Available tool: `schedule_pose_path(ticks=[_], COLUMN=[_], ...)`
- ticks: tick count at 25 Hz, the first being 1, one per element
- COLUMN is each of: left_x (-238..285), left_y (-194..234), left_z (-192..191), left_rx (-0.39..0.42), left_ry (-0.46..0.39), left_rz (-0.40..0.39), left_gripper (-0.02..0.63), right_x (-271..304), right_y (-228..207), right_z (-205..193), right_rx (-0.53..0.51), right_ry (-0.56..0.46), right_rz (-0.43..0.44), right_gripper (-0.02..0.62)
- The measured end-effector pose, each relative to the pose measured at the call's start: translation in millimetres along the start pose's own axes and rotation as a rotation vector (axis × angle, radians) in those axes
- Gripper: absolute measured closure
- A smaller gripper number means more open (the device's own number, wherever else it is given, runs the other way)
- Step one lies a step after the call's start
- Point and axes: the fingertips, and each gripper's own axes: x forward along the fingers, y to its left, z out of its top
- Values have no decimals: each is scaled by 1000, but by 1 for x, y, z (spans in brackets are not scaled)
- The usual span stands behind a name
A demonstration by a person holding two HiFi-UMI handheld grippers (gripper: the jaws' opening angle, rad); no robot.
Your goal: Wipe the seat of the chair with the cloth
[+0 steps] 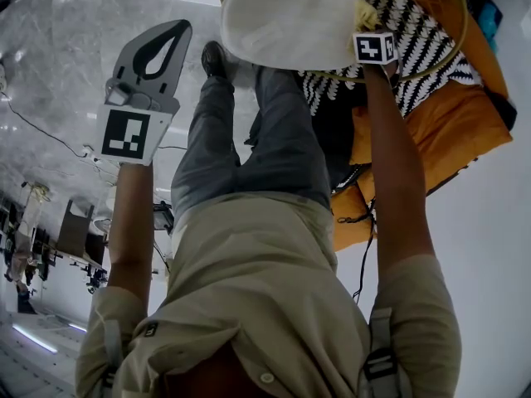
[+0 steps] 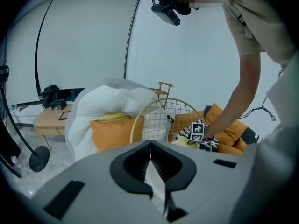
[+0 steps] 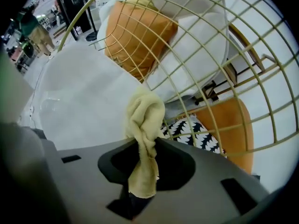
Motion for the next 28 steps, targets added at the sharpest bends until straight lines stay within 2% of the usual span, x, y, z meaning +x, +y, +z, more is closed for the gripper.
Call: schedule_pose_path(ticks=[4,8,10,14,16,20,22,25,28], left_x=[0,0,1,0,-1,-1,-1,-1,-1], left_y=[7,7,8,11,11,9,9,8,8], left_z=[-3,-4,-3,-4,-4,-4,-3,-1,-2], left_rx=[-5,-8,-11,-16,-19,-10,-8,-8,-9], left_ry=[1,6,2,1,2,-3,-8,-9,-7], left_rz=[8,8,9,16,18,18,17,11,8], left_gripper=[589,589,589,589,589,589,589,589,589], right_x=[2,-1,-15,-72,-86,-75,-62,-33,0], right_y=[44,141,193,294,318,304,276,200,104], right_z=[22,62,94,151,157,144,129,92,22], right_rx=[50,123,103,-7,-62,-56,-96,-105,-38], right_ry=[-23,-57,-100,-226,-249,-242,-230,-174,6], right_rz=[67,216,277,467,491,505,461,335,180], right_gripper=[494,492,488,495,495,497,499,502,518])
